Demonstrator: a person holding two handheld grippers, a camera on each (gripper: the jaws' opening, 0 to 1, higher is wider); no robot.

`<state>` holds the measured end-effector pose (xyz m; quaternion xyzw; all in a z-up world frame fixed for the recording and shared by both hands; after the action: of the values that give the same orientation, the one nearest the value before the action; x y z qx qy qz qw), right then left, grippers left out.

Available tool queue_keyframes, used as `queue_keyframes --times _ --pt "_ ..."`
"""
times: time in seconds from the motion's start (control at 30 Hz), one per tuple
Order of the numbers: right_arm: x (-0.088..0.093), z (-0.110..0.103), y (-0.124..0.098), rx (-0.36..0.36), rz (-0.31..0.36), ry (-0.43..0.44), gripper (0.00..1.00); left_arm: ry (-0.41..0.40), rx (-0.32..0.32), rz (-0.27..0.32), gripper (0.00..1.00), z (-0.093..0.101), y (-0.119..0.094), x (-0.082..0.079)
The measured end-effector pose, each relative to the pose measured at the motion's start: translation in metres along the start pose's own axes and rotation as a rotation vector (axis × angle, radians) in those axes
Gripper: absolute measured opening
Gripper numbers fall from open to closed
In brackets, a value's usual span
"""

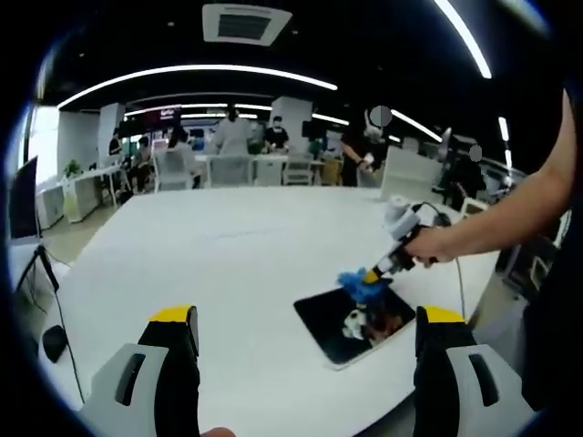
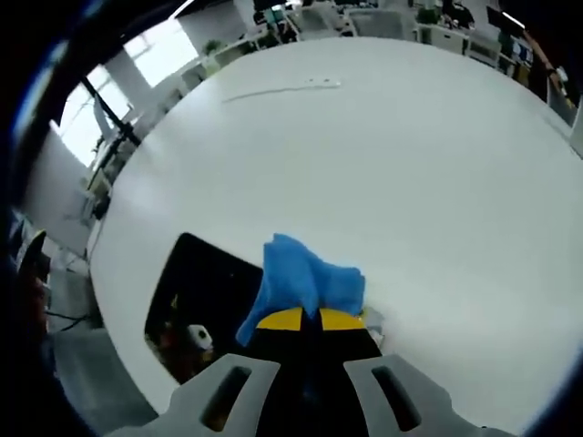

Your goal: Wipe the mirror surface with the cleaning cloth until all visible marks leave the cleaned area.

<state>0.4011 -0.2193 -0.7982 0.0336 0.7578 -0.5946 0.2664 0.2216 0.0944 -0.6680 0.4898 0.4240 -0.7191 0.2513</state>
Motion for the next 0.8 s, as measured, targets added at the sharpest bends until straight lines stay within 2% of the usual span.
queue_keyframes --times 0.1,0.2,0.4,0.6,0.8 --pt "0.002 0.003 0.002 -0.011 0.013 0.021 0.00 -0.014 -0.019 -0.009 0.99 0.003 -0.001 0.005" --pt "0.006 -0.003 -0.002 -0.019 0.005 0.022 0.00 0.002 -0.020 -0.008 0.99 0.012 -0.002 -0.001" --pt "0.013 -0.007 -0.008 -0.030 0.004 0.021 0.00 0.006 -0.028 -0.008 0.99 0.011 -0.001 -0.004" --pt "0.025 -0.017 -0.016 -0.029 -0.004 -0.008 0.00 0.012 -0.009 -0.019 0.99 0.004 0.007 -0.005" --pt "0.034 -0.021 -0.017 -0.030 -0.007 0.013 0.00 0.051 0.044 -0.038 0.99 -0.002 0.015 -0.006"
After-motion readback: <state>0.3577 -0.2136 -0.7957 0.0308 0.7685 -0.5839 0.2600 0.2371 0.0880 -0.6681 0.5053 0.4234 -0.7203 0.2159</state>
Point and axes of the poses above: the point that each gripper's makers call its tool centre point, and the gripper's own axes: y roughly forward along the fingers, z roughly to its right, x roughly out of its underside, the point moved 8 cm from there along -y, roughly backward along the fingers, and after that the axes turned 4 degrees about x, right-handed, at the moved point
